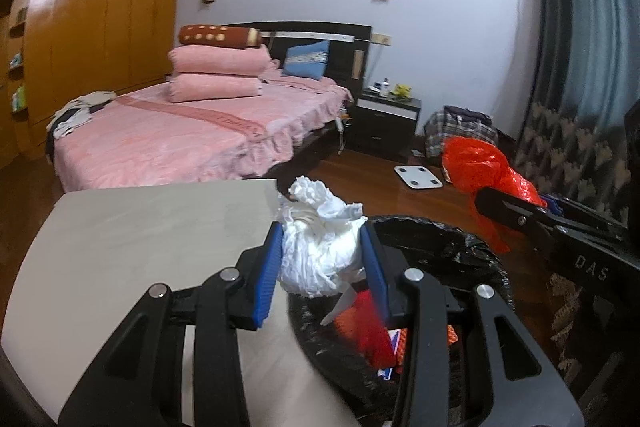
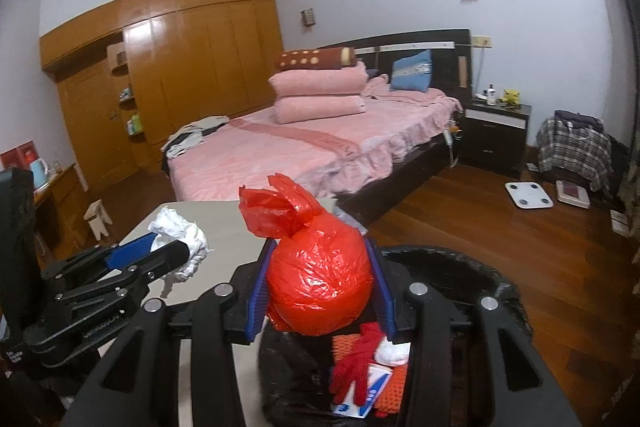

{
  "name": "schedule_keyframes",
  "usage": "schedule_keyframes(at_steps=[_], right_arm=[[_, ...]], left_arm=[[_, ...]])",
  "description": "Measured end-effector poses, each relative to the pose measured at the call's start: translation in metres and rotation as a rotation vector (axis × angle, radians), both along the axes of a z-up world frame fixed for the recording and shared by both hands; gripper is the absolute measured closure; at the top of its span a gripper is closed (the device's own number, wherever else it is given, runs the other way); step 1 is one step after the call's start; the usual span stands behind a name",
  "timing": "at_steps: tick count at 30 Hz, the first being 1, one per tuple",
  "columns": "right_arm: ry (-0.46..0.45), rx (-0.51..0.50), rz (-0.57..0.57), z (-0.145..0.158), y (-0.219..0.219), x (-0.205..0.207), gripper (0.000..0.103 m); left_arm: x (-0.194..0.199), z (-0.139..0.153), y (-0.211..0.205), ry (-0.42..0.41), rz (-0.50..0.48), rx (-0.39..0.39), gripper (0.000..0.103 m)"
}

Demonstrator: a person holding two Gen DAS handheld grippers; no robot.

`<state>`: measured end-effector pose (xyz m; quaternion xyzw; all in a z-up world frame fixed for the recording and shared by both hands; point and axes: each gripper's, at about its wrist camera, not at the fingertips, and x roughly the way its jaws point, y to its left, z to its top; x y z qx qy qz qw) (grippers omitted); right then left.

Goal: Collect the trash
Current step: 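Carry the white tissue and red bag over the black bin, then open both tools to drop the tissue and red bag into the bin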

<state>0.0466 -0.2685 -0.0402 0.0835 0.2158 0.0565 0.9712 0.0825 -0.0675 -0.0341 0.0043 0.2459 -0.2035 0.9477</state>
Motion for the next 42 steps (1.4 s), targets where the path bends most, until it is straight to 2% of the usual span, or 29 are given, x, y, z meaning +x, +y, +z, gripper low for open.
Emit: schedule_keyframes(at_steps=[23,25,27,28,30,35,38,42], right_arm=[[0.099,-0.002,-0.156,-0.042,-0.079,0.022,0.059],[0.110,-0.001,-0.164,-0.045,-0.082,0.026,0.059],[0.117,-0.011,-0.180,-0.048,-0.083,0.030,0.054],[0.129,-0.017,-0.189,-0.052,-0.086,0.033,0.047],[0.136,-0.017,-0.202,-0.055,-0.089,0.034,0.037],[0.129,-0.022,-0.214,-0.056,-0.094,0.028,0.009],[0.128,0.000,-0.199,-0.052,-0.094,0.024,0.006],[0.124,0.017,-0.173,-0.042,-0.087,0.018,0.006]], left_arm=[[0.042,-0.035,-0.085,0.046,-0.144,0.034,0.065],[0.047,-0.039,-0.090,0.064,-0.160,0.029,0.062],[0.052,-0.042,-0.095,0.080,-0.176,0.024,0.052],[0.054,-0.043,-0.096,0.082,-0.175,0.023,0.045],[0.056,-0.044,-0.095,0.087,-0.177,0.018,0.041],[0.056,-0.040,-0.084,0.079,-0.157,0.022,0.022],[0.052,-0.033,-0.072,0.066,-0.132,0.039,0.013],[0.043,-0.020,-0.049,0.062,-0.087,0.033,0.011]])
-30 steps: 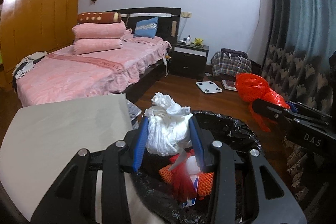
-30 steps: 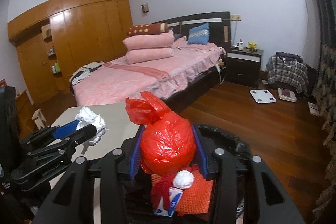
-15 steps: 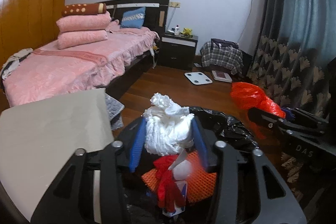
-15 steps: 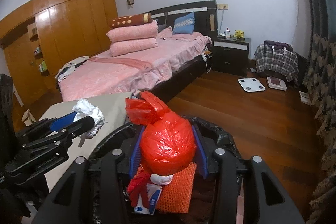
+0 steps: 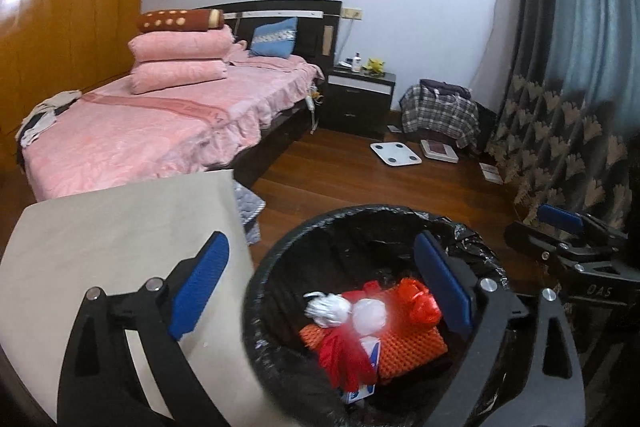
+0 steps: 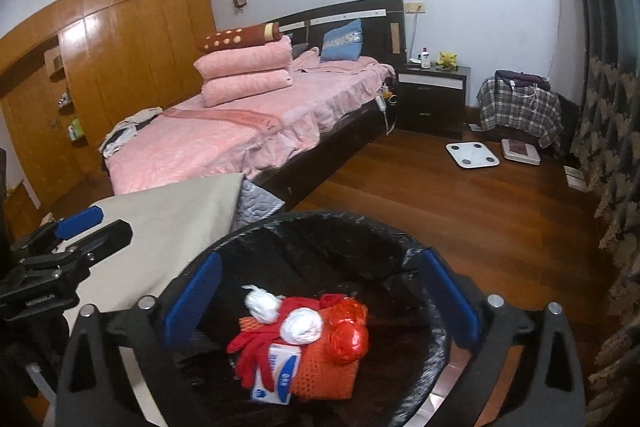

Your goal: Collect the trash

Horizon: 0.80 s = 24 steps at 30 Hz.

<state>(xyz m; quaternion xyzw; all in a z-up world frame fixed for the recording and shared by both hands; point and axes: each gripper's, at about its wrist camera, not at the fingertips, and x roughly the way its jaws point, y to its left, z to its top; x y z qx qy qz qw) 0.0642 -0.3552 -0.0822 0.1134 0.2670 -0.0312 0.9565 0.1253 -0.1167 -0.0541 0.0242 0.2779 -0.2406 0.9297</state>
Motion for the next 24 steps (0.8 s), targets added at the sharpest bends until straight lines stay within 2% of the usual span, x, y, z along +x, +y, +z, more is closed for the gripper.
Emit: schedule_keyframes(at_steps=[13,24], right_arm=[[-0.058,-0.019,0.119,0.048,0.058,-0.029,0.006],[-0.055,-0.049,0.144,0.052,0.088,-0.049,0.006]], left_arm=[[-0.046,0.030,0.058,-0.023,0.104,0.005,0.010],[-0.087,0.039,0.083,-0.047,0.157,0.005,0.009]])
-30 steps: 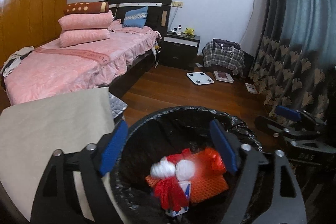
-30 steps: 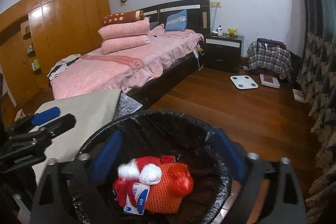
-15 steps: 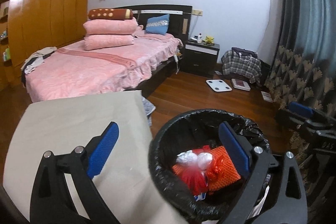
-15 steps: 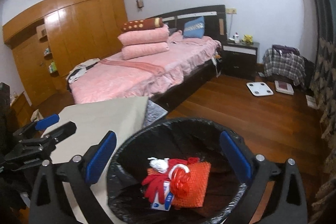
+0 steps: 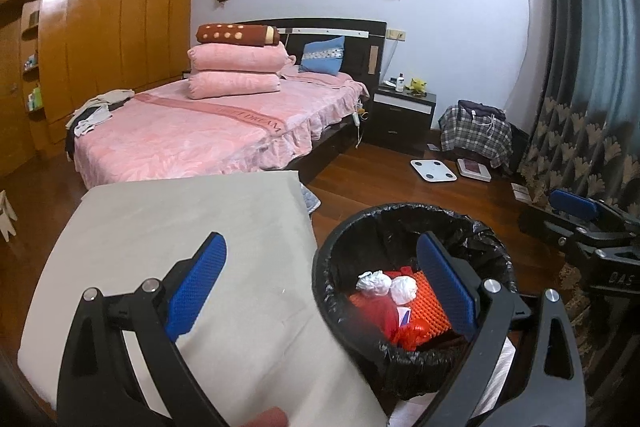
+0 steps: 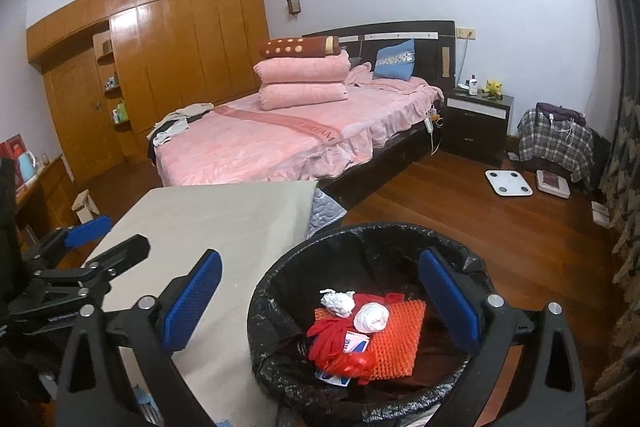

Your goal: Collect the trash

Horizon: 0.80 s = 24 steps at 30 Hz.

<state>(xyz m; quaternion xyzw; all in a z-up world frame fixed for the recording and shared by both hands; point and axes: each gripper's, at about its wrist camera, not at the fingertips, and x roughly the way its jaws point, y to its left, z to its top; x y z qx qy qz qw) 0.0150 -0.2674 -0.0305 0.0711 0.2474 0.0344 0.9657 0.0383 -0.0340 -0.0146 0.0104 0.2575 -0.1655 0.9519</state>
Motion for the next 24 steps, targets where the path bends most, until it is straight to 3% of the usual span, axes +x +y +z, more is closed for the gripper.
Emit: schedule_keyframes(at_steps=[24], right_arm=[[-0.035,-0.014,0.046,0.006,0.026,-0.026,0.006]], left_arm=[[-0.042,0.014,0.020,-0.058,0.044,-0.014,0.009]])
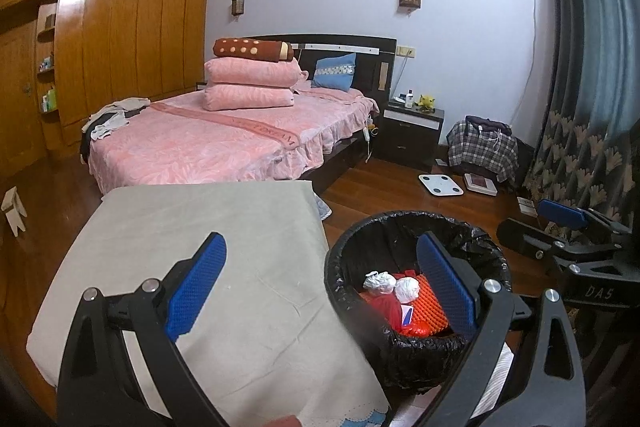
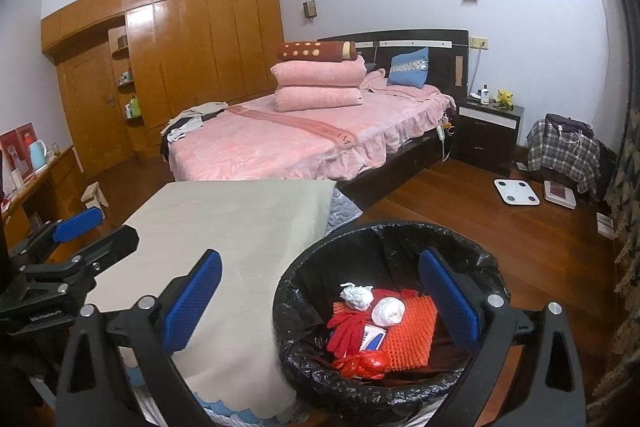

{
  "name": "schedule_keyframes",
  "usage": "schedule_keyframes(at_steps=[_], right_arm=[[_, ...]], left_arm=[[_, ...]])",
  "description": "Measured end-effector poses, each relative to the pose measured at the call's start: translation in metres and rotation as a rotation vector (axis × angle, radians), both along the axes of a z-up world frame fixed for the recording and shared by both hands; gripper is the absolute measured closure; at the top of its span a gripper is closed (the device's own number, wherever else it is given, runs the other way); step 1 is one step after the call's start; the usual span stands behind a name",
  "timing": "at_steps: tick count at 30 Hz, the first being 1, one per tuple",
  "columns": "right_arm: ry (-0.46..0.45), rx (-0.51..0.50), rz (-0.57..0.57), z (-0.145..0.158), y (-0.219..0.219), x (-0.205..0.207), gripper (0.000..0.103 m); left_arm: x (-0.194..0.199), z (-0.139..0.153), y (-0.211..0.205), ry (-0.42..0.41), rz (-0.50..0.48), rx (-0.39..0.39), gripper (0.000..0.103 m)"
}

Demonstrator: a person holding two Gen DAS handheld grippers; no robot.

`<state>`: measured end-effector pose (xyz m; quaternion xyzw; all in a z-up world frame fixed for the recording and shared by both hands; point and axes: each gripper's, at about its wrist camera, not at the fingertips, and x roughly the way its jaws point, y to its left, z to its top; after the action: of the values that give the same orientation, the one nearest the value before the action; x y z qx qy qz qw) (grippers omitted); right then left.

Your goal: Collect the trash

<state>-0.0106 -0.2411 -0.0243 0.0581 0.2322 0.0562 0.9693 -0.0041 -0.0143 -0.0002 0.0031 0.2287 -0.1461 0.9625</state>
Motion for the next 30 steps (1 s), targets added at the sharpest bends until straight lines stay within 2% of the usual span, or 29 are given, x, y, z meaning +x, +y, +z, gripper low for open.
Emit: schedule_keyframes(at_steps=[30], right_arm=[[-0.006,-0.007,0.007,0.0009,0.0075,0.0026,0.006]], left_arm=[[-0.0001,0.0003,0.0011,-0.003,0.002,-0.003,0.009]])
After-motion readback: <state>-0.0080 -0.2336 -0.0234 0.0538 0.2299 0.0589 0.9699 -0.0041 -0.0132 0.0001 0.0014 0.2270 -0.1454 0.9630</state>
